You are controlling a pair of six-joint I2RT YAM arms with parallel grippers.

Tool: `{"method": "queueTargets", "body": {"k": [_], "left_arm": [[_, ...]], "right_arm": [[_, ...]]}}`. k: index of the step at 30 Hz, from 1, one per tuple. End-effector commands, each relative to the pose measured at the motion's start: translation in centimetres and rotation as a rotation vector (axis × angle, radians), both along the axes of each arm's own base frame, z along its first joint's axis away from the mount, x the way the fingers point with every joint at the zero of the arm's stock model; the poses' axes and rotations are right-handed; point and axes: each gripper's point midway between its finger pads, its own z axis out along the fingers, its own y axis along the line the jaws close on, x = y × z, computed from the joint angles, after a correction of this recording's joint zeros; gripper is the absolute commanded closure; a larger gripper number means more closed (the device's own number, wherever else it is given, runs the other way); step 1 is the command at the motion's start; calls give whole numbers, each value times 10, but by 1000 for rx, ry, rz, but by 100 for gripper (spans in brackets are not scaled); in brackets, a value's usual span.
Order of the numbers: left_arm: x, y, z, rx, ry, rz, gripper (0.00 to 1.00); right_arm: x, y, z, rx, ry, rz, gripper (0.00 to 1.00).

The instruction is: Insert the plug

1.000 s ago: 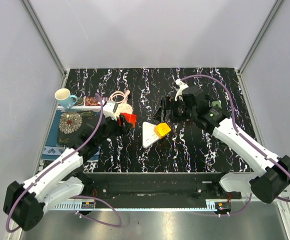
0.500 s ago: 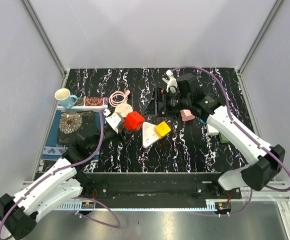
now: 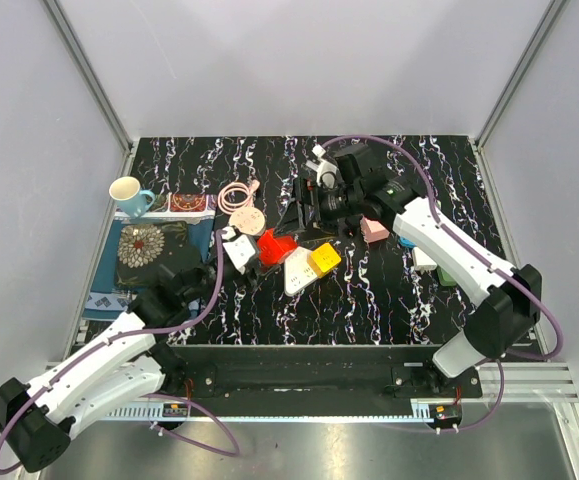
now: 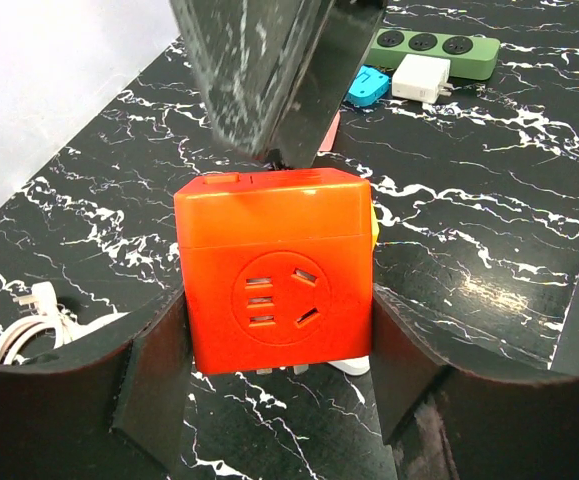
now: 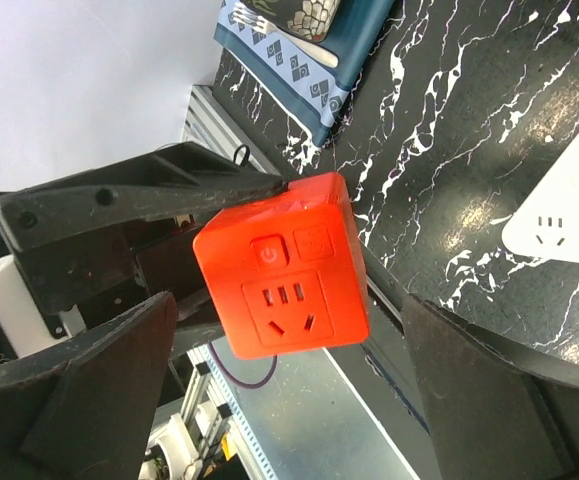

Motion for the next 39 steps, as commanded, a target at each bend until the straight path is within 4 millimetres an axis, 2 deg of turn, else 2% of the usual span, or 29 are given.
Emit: {"method": "queueTargets", "body": {"k": [1,5,15,19,21,22,23,25,26,27,30,32,33,37,39], "left_arm": [[0,-12,58,-103,-160,-53,81],[-1,-17,62,-143,-148,-66,81],[5,-21,65,-171,-145,-50,82],[9,-21,61,-173,-135,-32,78],[10,-20,60,-172,-130,-21,75],[11,-19,60,-173,-129,-10,72],[12,-18,58,-172,-123,-2,62],[13,-14,58,-170,-113,18,45],[14,-13,58,-171,-107,29,29],[14,-10,59,-173,-107,44,25],[21,5,56,-179,-75,142,12],[27,18,47,-170,-31,230,6],[27,24,49,-179,-27,257,3],[30,51,37,-164,55,396,1],[29,64,29,-158,104,451,1]], "right_arm": [[0,5,15,40,-36,58,0],[2,8,9,33,-35,77,2],[-4,12,-1,37,0,145,19],[-7,11,-4,31,5,177,31],[-8,9,-4,19,2,184,46],[-9,8,-5,12,-5,191,53],[-10,6,-7,2,-1,192,67],[-10,4,-9,-16,-15,193,83],[-9,3,-10,-24,-22,191,96],[-8,1,-10,-36,-42,180,100],[1,-7,-11,-88,-120,148,100],[12,-15,-15,-155,-176,79,100],[15,-18,-16,-180,-200,65,100],[21,-21,-21,-297,-335,38,100],[26,-22,-31,-385,-417,20,100]]}}
